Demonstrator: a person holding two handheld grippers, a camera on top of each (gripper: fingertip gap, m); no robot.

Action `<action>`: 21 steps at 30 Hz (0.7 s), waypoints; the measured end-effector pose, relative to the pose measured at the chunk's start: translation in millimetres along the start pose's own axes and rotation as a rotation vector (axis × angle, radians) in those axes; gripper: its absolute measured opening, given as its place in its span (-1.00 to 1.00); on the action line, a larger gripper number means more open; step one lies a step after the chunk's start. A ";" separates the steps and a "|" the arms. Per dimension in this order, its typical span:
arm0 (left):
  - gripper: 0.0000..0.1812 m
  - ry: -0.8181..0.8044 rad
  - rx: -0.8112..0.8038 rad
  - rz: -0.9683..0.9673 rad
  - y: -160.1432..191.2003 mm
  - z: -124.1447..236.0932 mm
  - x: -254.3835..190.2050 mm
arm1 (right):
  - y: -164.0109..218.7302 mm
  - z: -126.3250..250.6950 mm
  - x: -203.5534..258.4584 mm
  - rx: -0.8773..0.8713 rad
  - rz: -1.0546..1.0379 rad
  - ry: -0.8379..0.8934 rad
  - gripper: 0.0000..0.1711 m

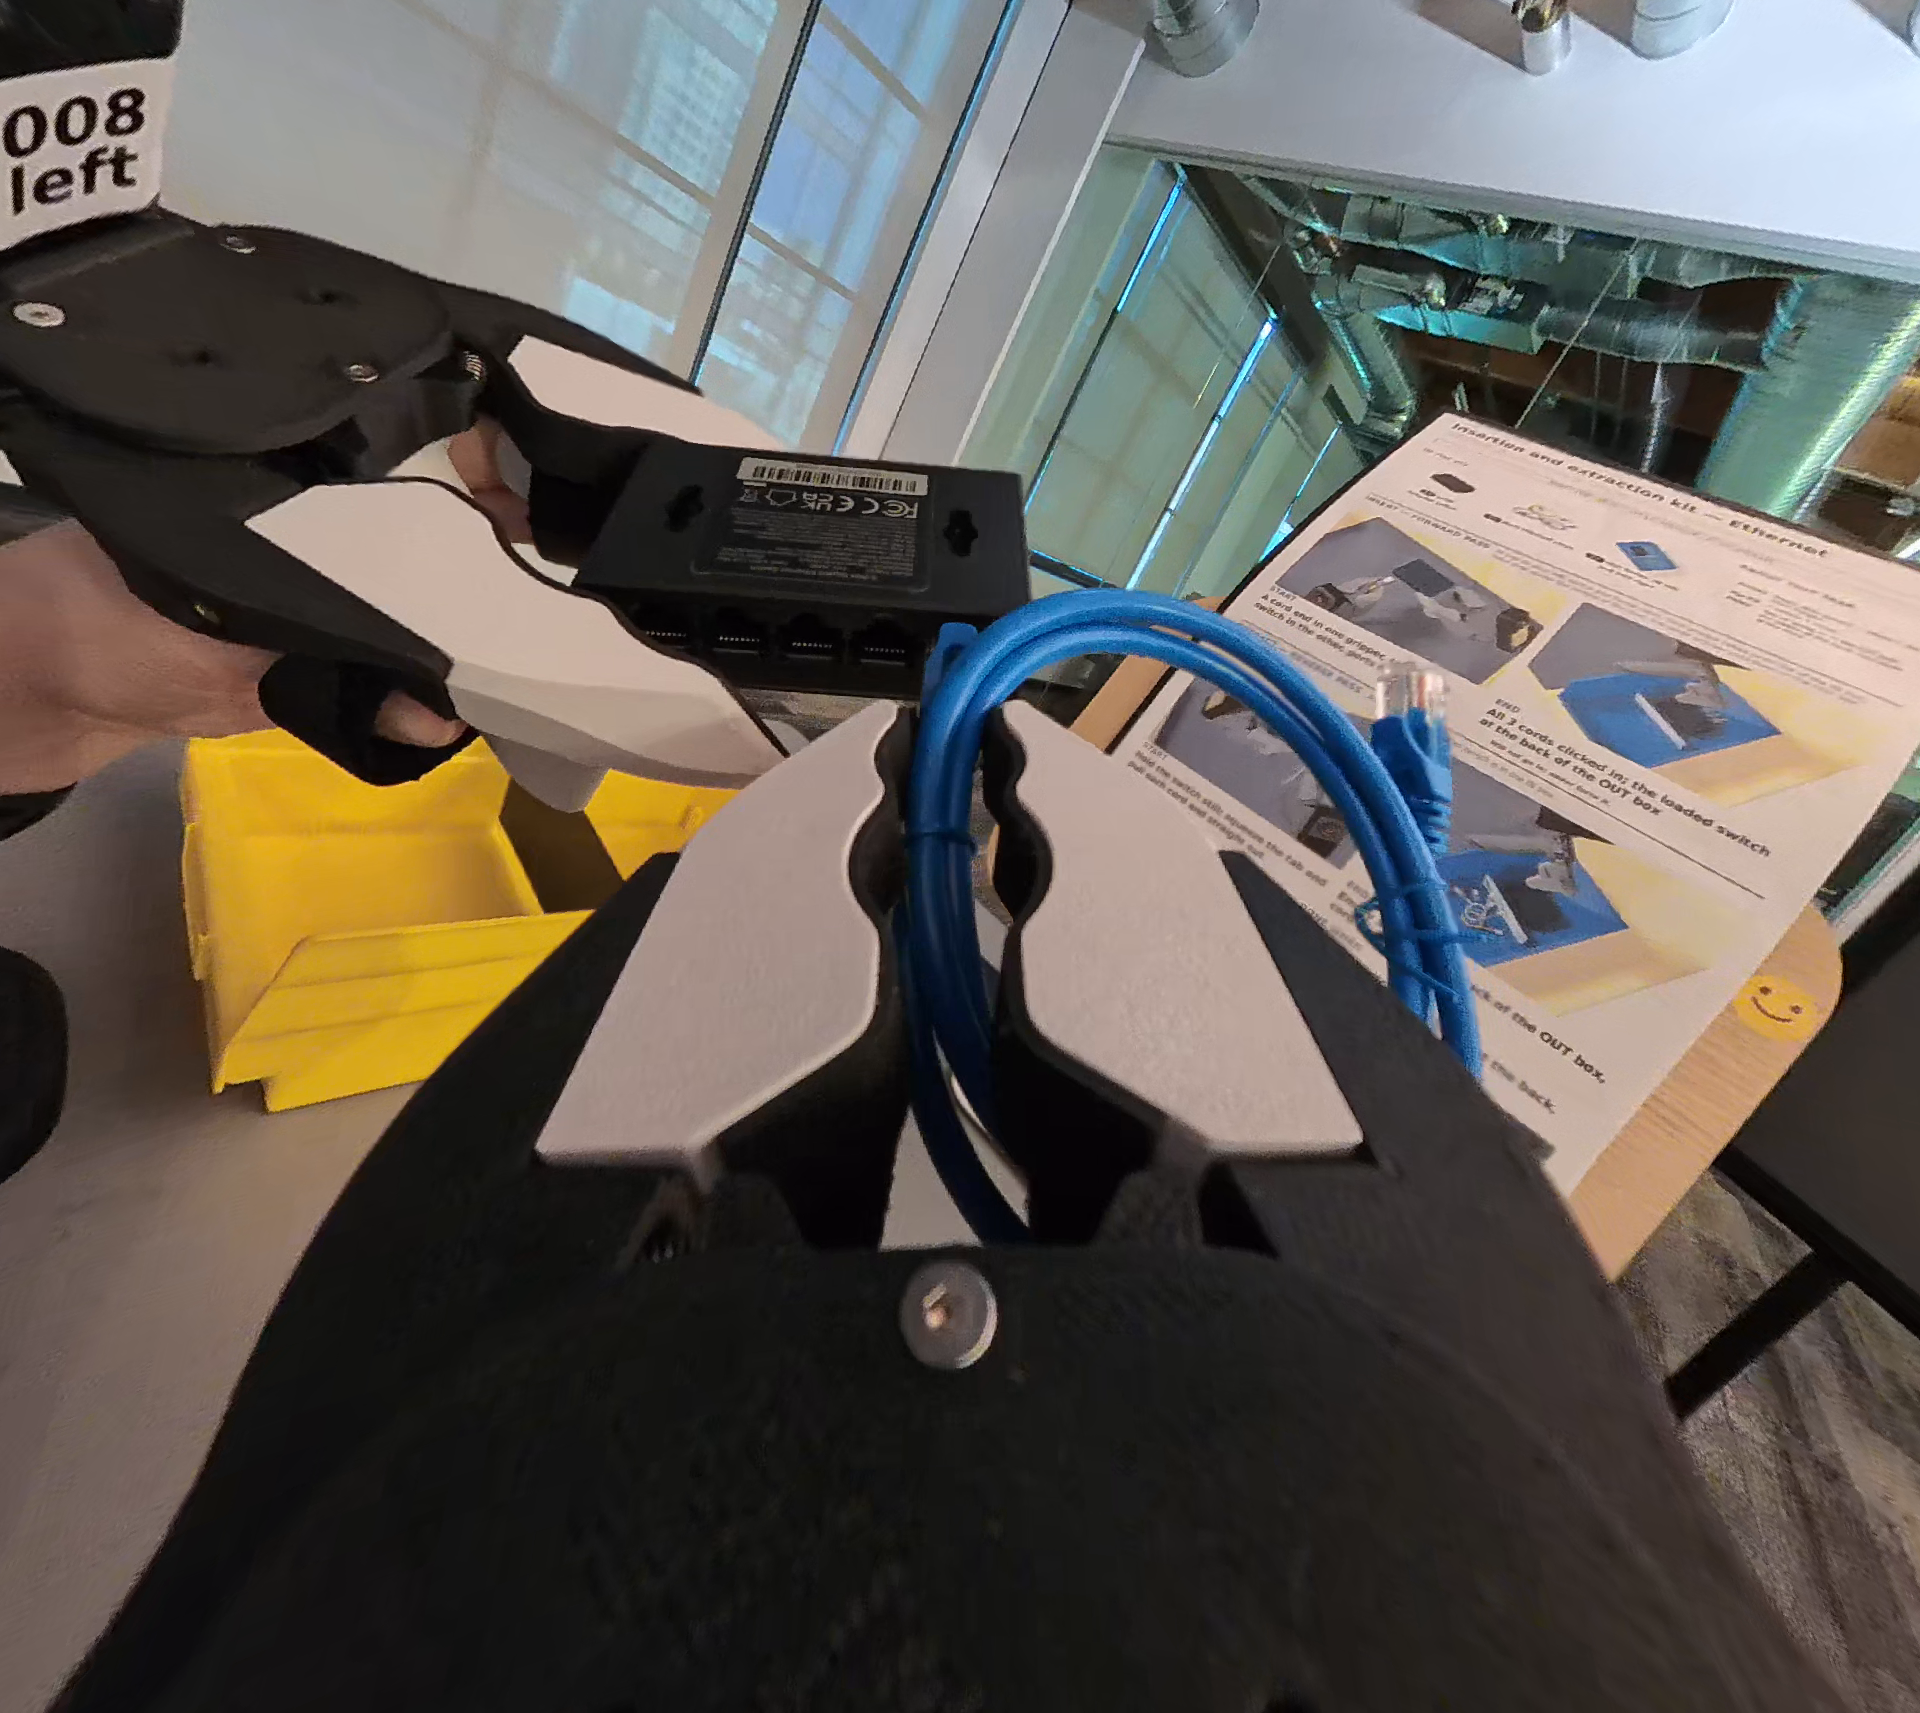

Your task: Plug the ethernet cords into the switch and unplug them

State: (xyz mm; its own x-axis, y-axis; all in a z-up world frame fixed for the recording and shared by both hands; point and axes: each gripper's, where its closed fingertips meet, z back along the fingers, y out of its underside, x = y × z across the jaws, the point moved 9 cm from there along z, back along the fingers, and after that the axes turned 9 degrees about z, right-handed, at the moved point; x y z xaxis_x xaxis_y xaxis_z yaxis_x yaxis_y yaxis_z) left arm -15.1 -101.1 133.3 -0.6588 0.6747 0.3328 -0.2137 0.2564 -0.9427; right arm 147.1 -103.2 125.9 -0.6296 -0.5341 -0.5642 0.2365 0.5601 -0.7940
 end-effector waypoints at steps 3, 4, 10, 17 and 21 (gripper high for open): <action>-0.17 0.010 0.001 0.002 0.7 0.2 0.5 | -1.0 0.1 0.9 0.012 0.017 0.009 -0.86; -0.17 0.012 0.000 0.002 0.6 0.2 0.5 | -1.7 0.1 1.0 0.015 0.021 0.012 -0.86; -0.18 -0.039 -0.012 -0.013 1.6 -7.0 1.0 | -7.6 0.1 -6.6 0.078 0.074 0.007 -0.83; -0.19 -0.094 -0.096 -0.086 -6.9 2.5 3.6 | -7.1 -5.3 0.3 0.092 0.101 0.063 -0.77; -0.19 -0.125 -0.096 -0.183 -7.0 4.0 3.0 | -2.8 -6.2 -2.5 0.067 0.027 0.027 -0.76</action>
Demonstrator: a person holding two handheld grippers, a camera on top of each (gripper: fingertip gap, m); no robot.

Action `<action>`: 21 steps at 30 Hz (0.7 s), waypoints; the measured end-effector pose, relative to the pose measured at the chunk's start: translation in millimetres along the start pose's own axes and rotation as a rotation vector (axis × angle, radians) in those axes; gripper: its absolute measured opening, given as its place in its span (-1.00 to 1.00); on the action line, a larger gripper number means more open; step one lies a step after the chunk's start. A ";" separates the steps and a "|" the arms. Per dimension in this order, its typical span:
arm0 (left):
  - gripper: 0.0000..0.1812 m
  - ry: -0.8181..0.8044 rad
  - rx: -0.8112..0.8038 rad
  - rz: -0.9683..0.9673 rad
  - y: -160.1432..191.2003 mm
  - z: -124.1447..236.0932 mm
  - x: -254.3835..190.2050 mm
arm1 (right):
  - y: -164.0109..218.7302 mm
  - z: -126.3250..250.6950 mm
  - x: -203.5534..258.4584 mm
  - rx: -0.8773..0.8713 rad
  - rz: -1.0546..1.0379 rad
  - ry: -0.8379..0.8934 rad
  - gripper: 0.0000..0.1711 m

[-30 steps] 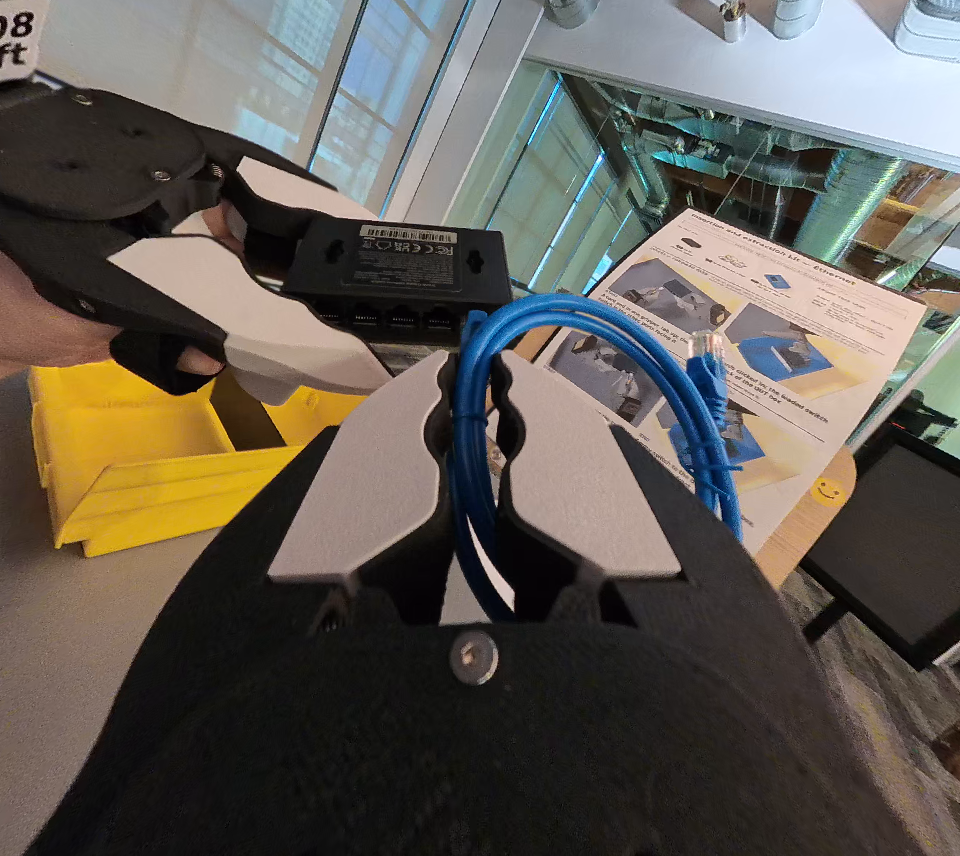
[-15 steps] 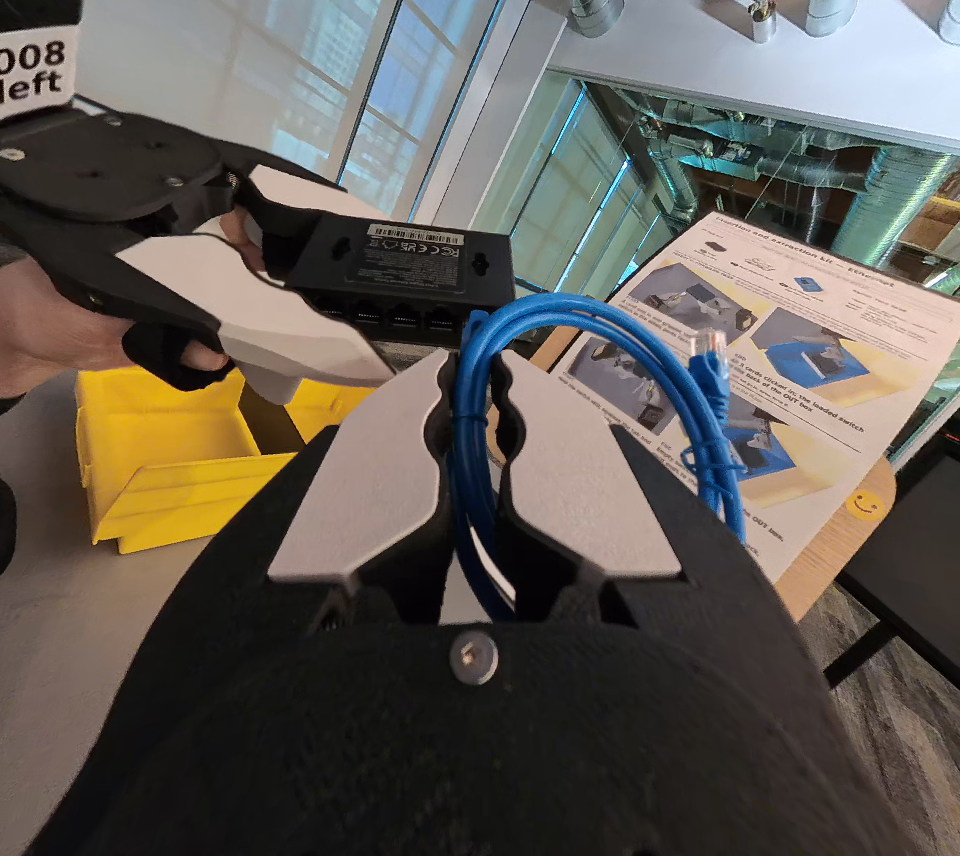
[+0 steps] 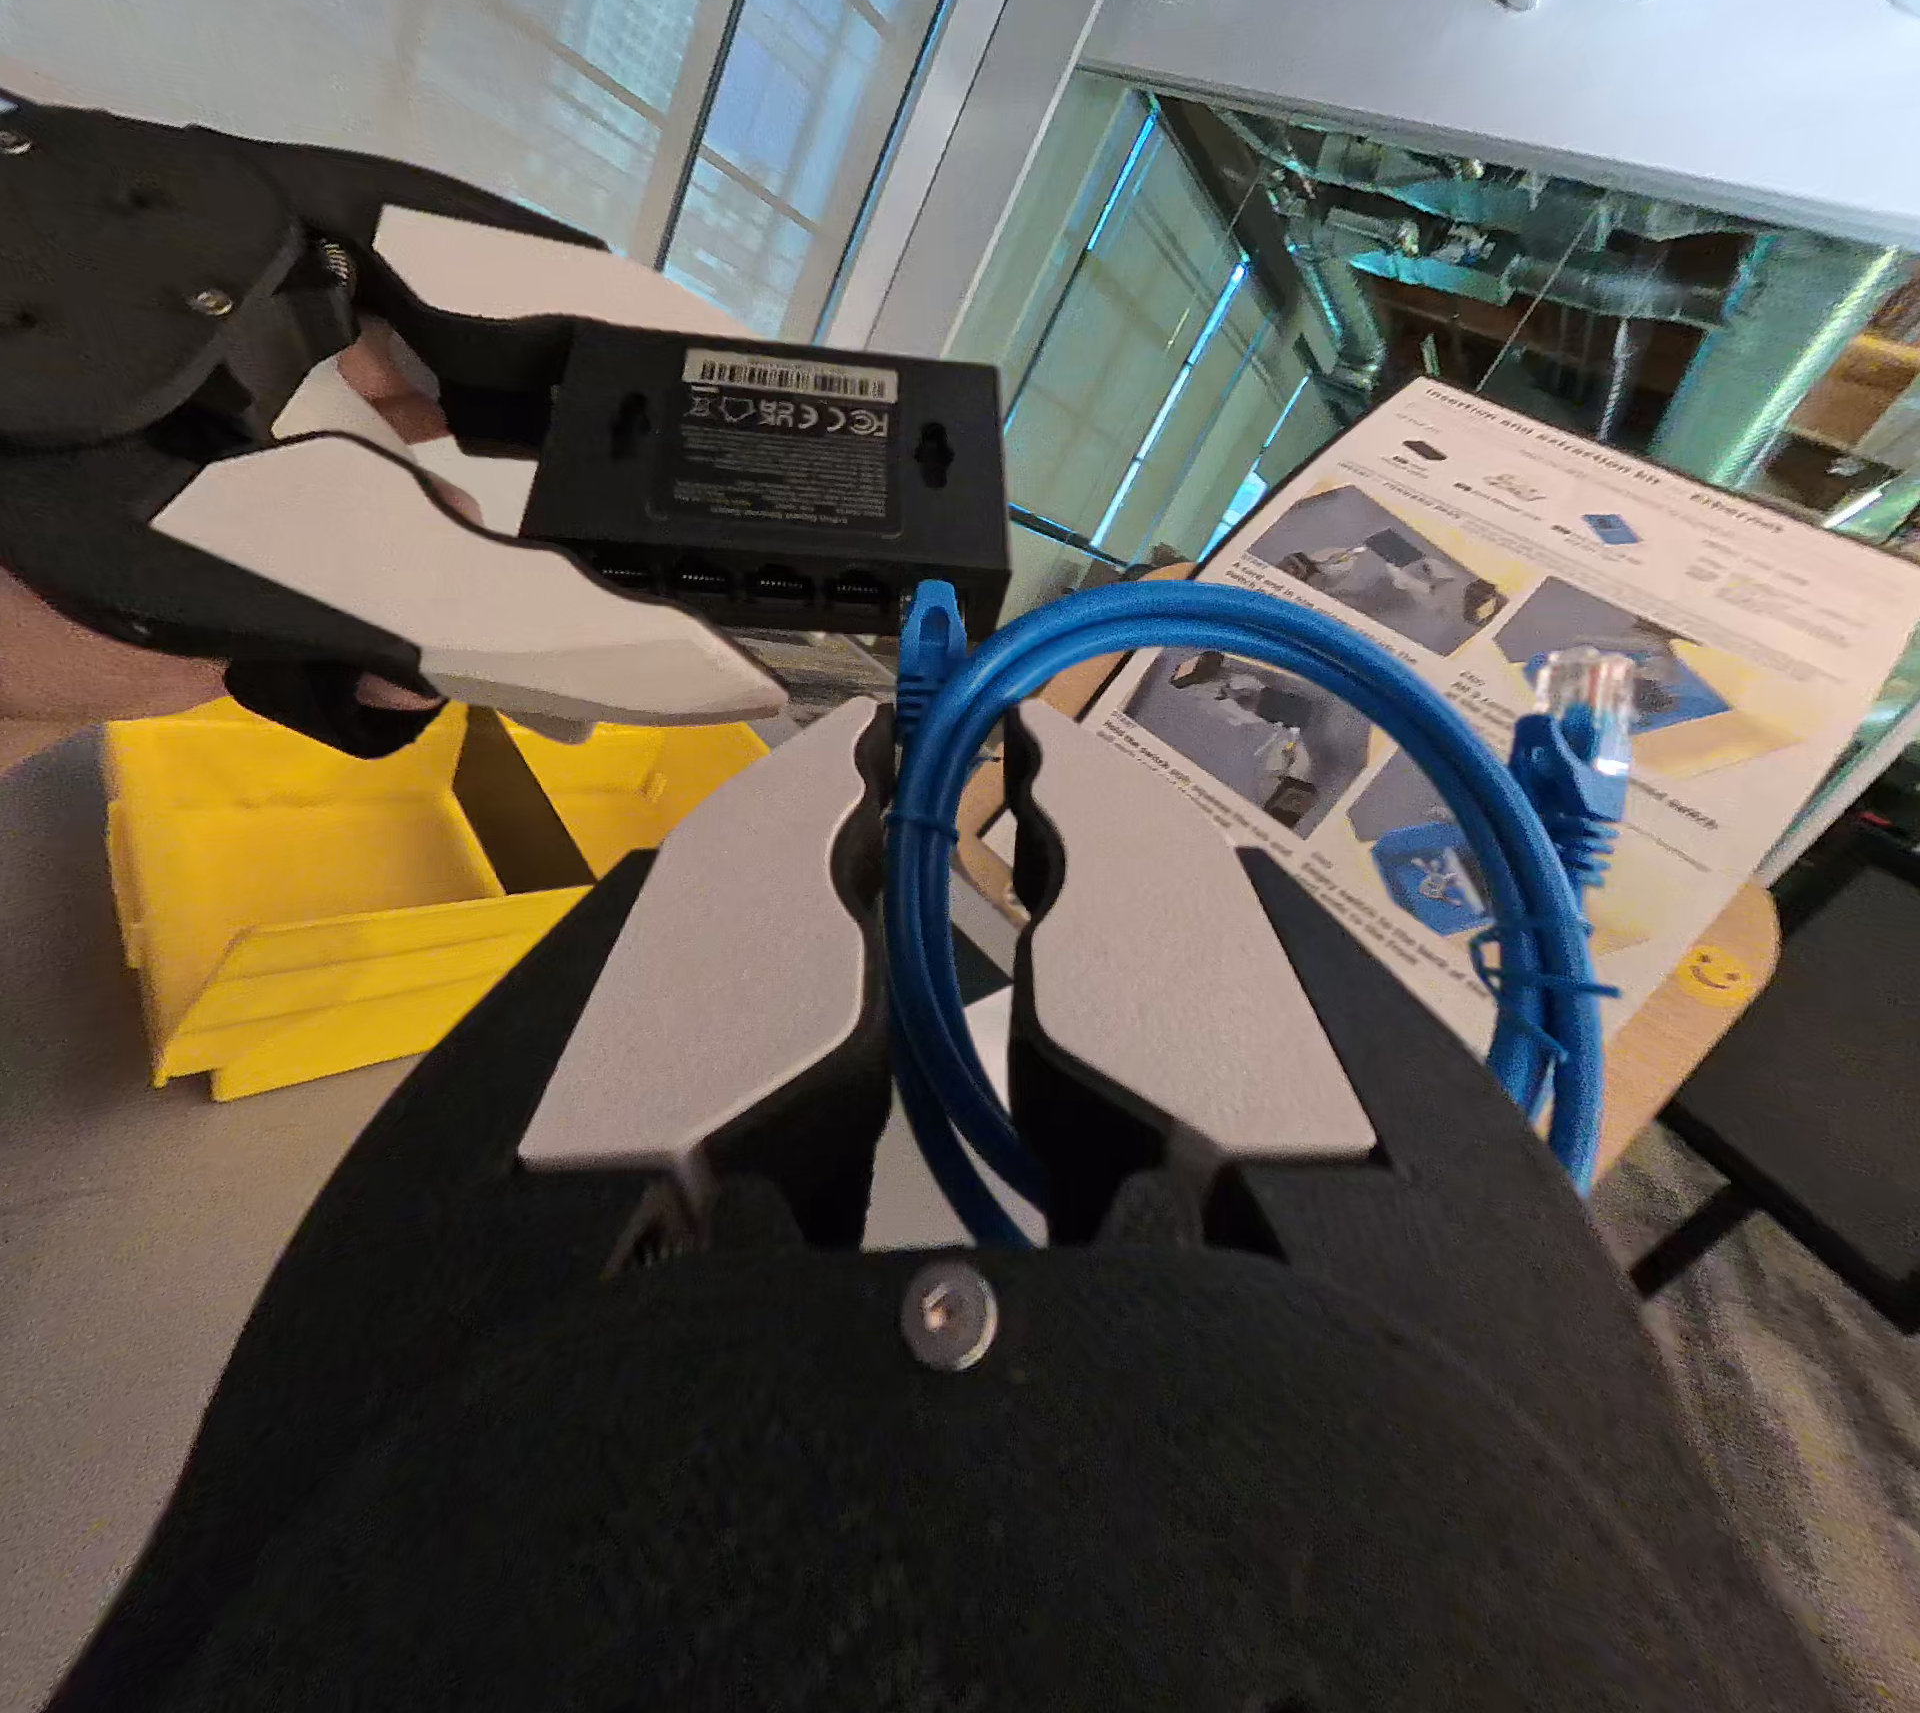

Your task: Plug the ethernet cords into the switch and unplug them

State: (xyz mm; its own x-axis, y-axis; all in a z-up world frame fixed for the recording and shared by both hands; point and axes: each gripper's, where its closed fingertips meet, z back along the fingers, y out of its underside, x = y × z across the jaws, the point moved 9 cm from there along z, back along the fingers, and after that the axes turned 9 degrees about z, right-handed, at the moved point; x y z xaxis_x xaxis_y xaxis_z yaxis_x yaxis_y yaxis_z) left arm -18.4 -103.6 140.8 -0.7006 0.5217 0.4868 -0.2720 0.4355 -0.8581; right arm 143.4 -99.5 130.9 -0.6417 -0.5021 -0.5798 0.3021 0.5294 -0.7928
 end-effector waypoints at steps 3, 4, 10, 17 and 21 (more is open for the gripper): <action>-0.19 -0.019 -0.002 -0.022 -0.5 -0.5 -1.2 | 5.0 -2.6 -0.5 -0.007 -0.029 -0.013 -0.75; -0.19 -0.016 -0.006 -0.017 -0.6 -0.4 -0.6 | 6.3 -3.0 -0.6 -0.010 -0.026 -0.017 -0.75; -0.19 -0.090 -0.027 -0.030 -0.6 6.0 12.2 | 4.4 3.2 -6.8 -0.055 -0.017 0.003 -0.73; -0.19 -0.055 0.043 -0.082 6.2 -2.0 3.8 | 26.8 -16.2 -2.2 0.016 -0.281 -0.182 -0.52; -0.19 -0.024 0.092 -0.125 13.2 -11.2 -7.3 | 62.1 -37.9 10.5 0.186 -0.493 -0.367 -0.49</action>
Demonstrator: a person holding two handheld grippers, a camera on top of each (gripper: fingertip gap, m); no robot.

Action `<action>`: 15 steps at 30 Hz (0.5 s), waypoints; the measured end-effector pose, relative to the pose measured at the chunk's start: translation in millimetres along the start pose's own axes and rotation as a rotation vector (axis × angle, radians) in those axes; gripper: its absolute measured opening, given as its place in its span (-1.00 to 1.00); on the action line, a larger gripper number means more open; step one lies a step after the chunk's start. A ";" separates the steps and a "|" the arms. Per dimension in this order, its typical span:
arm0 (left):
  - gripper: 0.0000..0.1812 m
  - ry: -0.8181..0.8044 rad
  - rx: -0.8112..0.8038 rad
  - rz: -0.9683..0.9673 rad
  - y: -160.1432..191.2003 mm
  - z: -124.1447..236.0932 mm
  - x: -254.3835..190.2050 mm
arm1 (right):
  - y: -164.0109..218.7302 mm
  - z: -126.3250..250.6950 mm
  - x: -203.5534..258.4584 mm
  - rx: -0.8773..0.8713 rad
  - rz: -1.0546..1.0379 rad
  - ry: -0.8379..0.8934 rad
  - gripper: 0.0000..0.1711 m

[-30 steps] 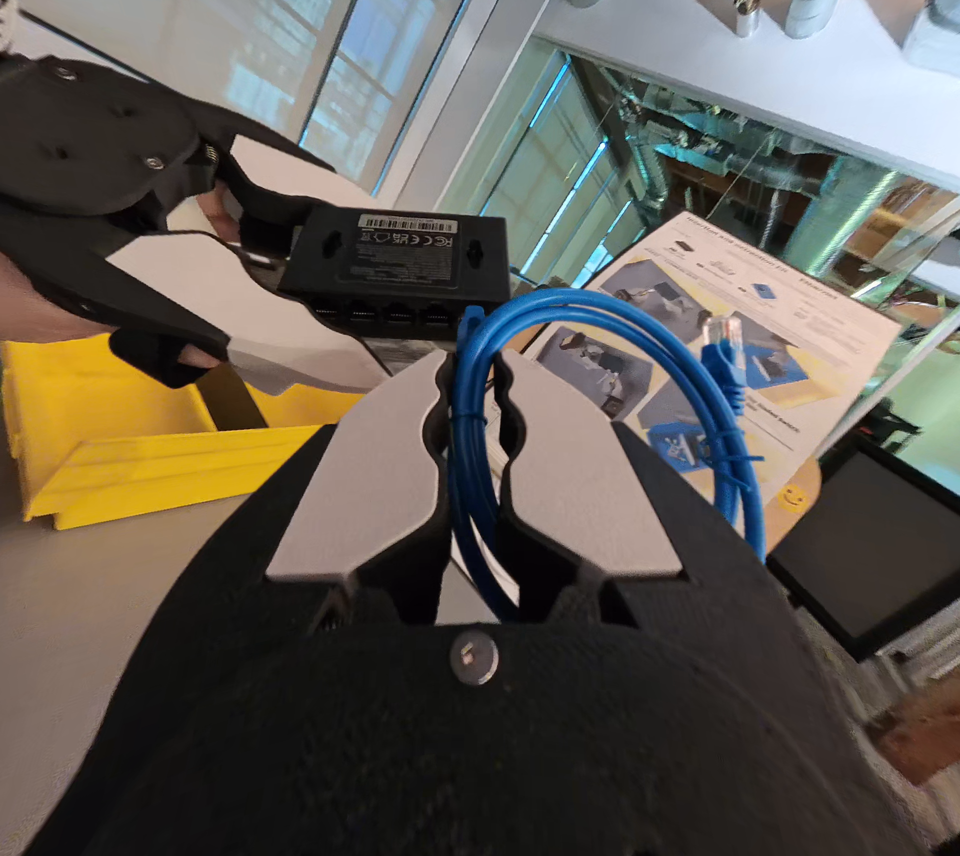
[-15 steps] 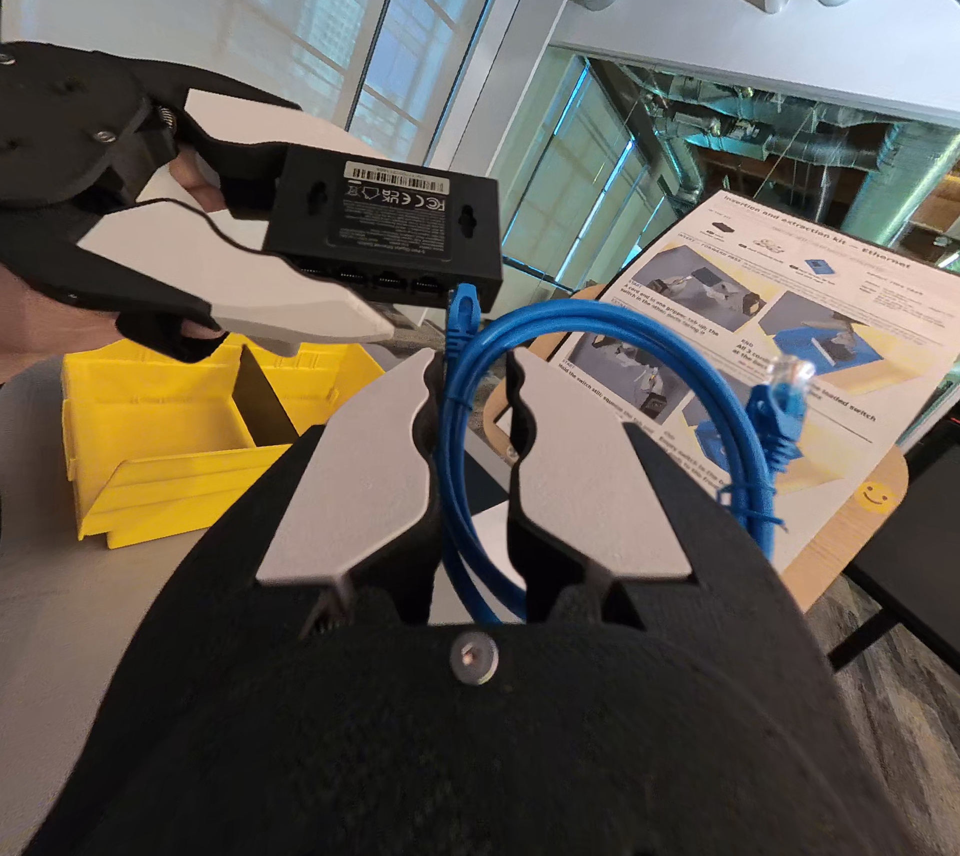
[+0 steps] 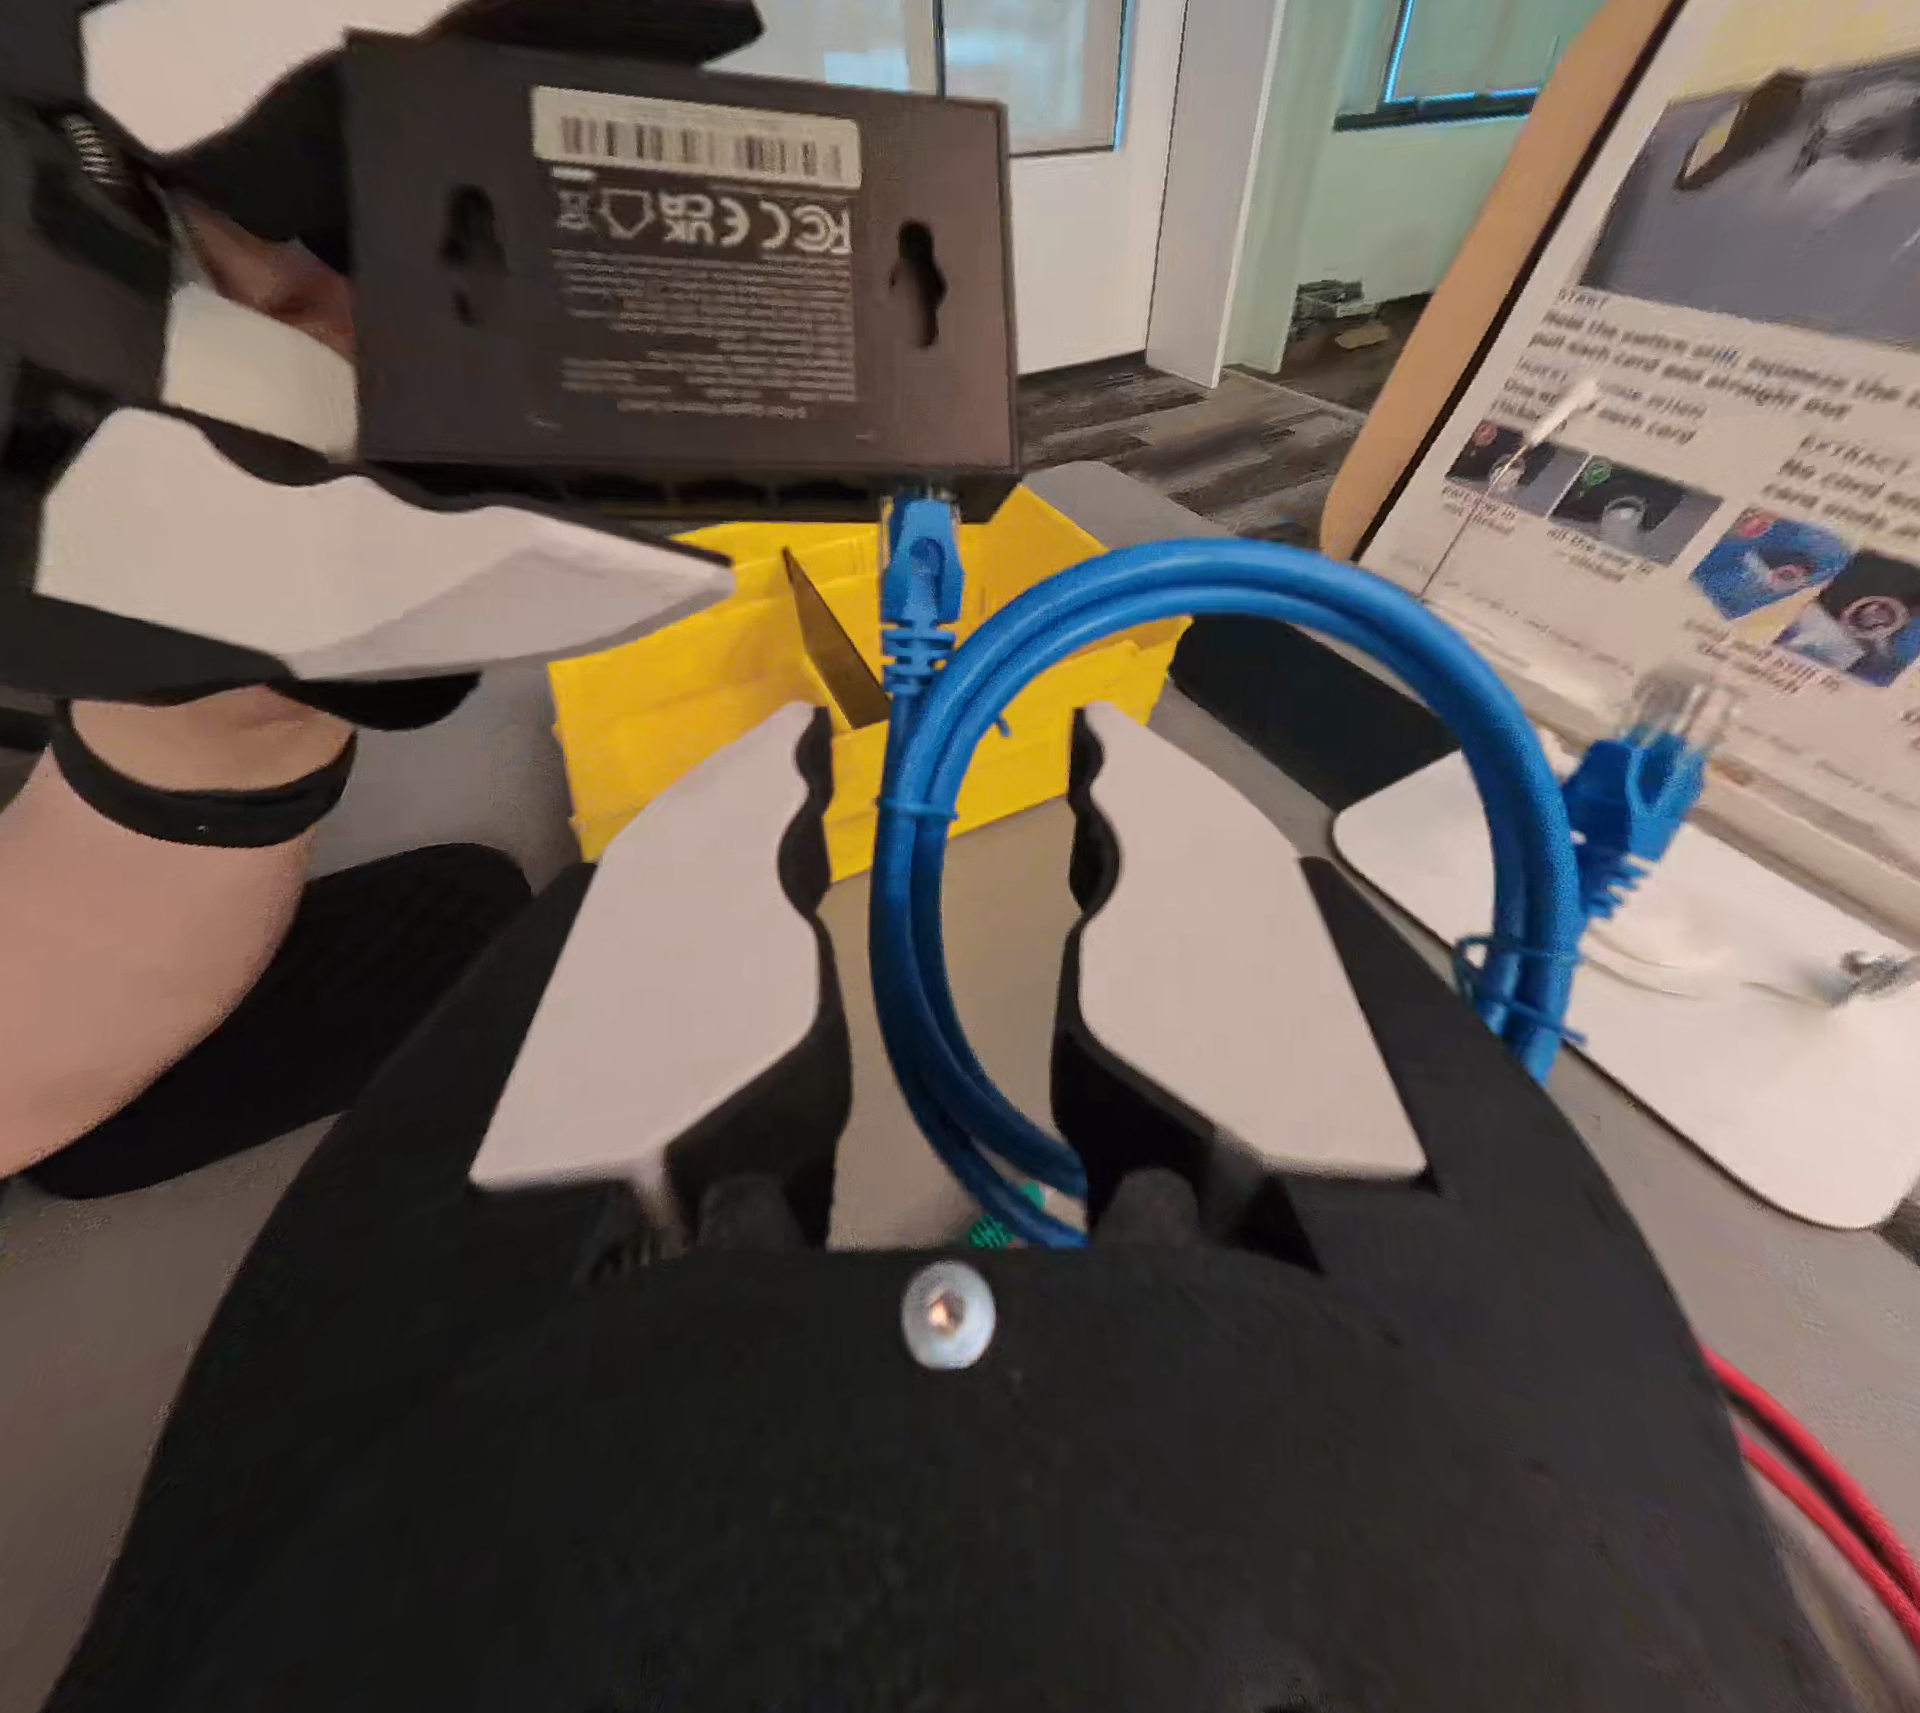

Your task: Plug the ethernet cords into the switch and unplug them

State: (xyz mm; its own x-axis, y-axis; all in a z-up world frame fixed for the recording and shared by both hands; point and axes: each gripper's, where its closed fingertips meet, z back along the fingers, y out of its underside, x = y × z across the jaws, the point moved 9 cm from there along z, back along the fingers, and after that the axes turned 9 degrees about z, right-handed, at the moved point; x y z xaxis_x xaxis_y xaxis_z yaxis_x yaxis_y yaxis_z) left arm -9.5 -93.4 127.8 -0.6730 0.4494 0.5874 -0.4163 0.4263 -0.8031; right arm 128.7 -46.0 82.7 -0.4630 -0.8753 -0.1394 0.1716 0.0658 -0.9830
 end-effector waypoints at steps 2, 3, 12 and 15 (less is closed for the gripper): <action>-0.19 0.018 0.020 0.000 0.9 -3.0 -3.2 | 5.6 -2.4 -1.6 -0.020 -0.012 -0.033 -0.81; -0.19 0.024 0.040 0.001 2.7 -4.6 -3.0 | 6.6 -2.0 -2.4 -0.018 -0.005 -0.031 -0.86; -0.29 0.011 0.126 -0.375 20.3 -4.1 -15.9 | -6.2 20.9 -6.4 0.226 0.053 0.070 -0.88; -0.36 -0.007 0.165 -0.508 32.8 -12.8 -26.1 | -4.1 30.0 -12.3 0.311 -0.005 0.077 -0.89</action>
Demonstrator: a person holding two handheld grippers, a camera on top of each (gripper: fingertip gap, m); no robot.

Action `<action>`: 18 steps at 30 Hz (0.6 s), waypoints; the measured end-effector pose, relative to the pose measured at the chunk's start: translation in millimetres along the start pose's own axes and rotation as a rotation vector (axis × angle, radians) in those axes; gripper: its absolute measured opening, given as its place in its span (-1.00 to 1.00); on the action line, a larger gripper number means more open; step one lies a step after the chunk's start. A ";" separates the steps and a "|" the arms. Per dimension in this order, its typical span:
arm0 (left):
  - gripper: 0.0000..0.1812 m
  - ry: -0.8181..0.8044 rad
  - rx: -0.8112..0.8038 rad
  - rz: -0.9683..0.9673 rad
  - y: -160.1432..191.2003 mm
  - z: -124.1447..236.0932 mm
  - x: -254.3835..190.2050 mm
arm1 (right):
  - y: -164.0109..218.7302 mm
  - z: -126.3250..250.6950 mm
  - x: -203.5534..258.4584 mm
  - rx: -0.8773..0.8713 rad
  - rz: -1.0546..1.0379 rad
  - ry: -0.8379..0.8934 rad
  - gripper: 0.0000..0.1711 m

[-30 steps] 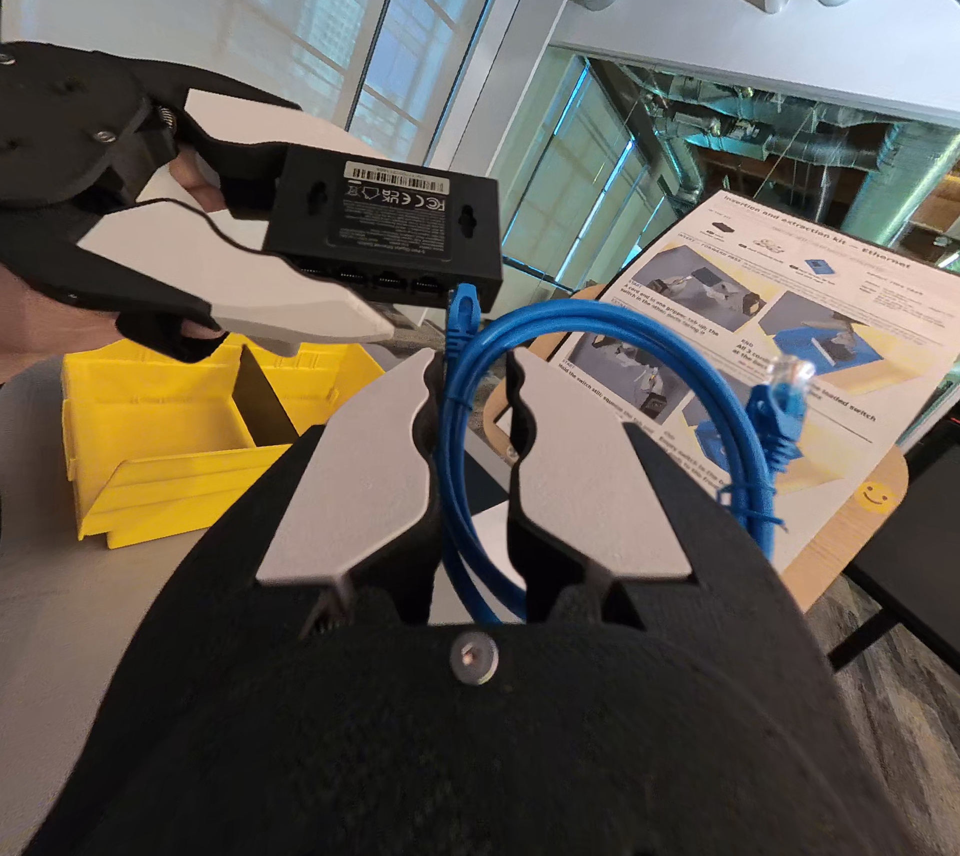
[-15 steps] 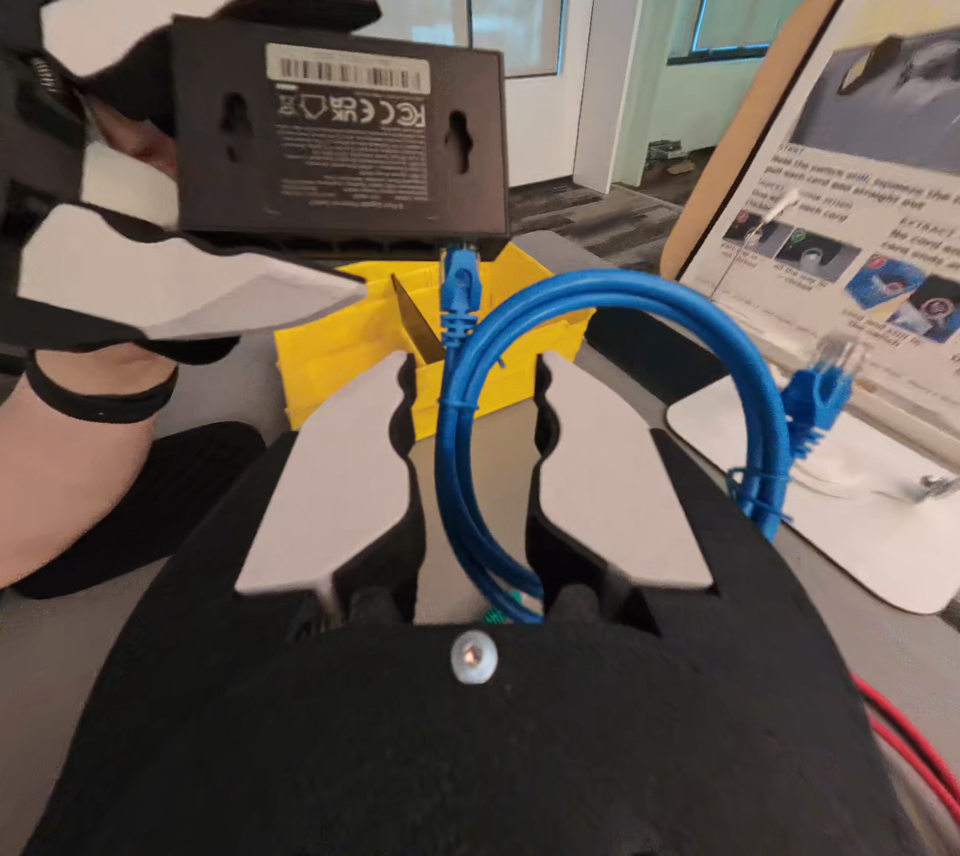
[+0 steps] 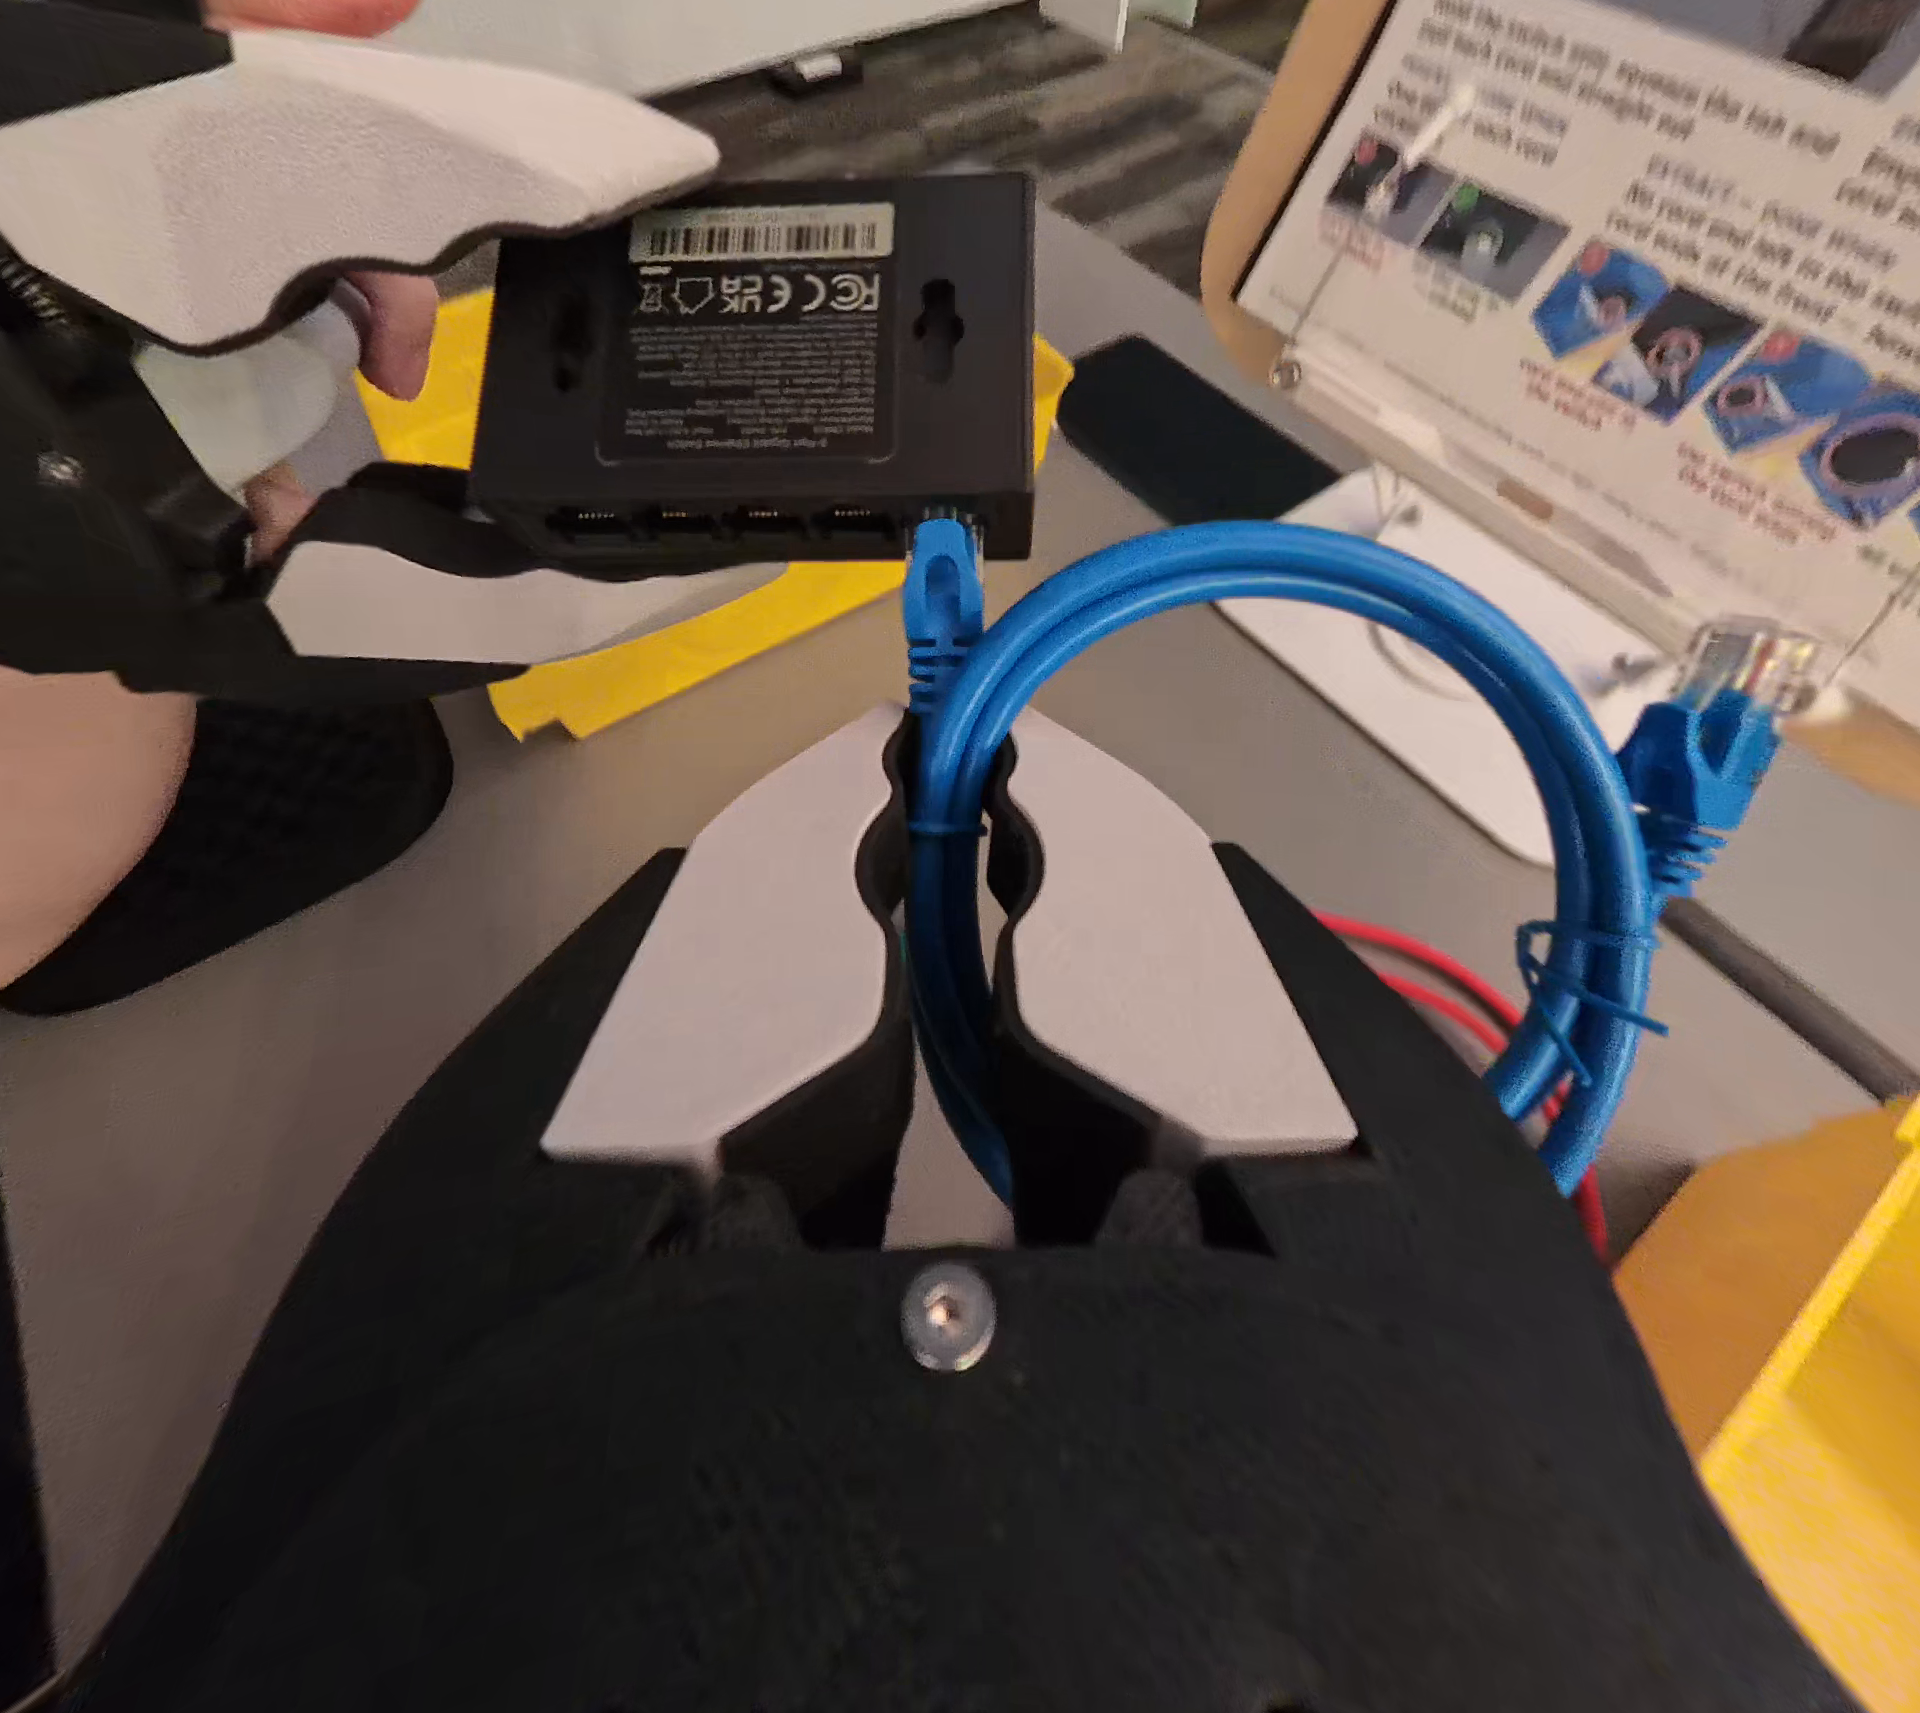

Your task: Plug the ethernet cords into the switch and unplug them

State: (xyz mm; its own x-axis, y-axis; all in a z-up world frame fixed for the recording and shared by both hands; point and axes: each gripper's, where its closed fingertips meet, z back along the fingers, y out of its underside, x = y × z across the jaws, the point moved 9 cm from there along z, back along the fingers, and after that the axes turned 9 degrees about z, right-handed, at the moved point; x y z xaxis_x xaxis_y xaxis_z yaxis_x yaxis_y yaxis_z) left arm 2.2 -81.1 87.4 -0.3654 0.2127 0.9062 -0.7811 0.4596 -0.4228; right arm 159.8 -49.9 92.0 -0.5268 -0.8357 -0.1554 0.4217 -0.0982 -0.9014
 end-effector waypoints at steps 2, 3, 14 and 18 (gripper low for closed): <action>-0.36 0.002 0.003 -0.050 0.5 -5.5 -8.5 | 5.5 2.3 -3.8 0.060 -0.039 -0.021 -0.88; -0.41 -0.011 -0.004 -0.092 0.6 -7.3 -12.7 | 8.0 2.9 -5.1 0.085 -0.058 -0.041 -0.88; -0.67 0.116 0.022 -0.171 -1.8 -21.8 -45.0 | 27.4 -1.5 -9.8 0.282 -0.051 -0.135 -0.86; -0.67 0.026 0.085 -0.105 6.5 -23.2 -28.1 | 10.9 4.5 -14.6 0.095 0.016 -0.039 -0.70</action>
State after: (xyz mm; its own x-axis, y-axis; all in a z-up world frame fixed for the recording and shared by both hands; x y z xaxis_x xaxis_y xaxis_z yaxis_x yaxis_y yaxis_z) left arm 19.2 -64.1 59.2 -0.2671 0.1901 0.9447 -0.8549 0.4057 -0.3234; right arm 175.3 -41.2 86.3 -0.4909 -0.8578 -0.1521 0.4989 -0.1337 -0.8563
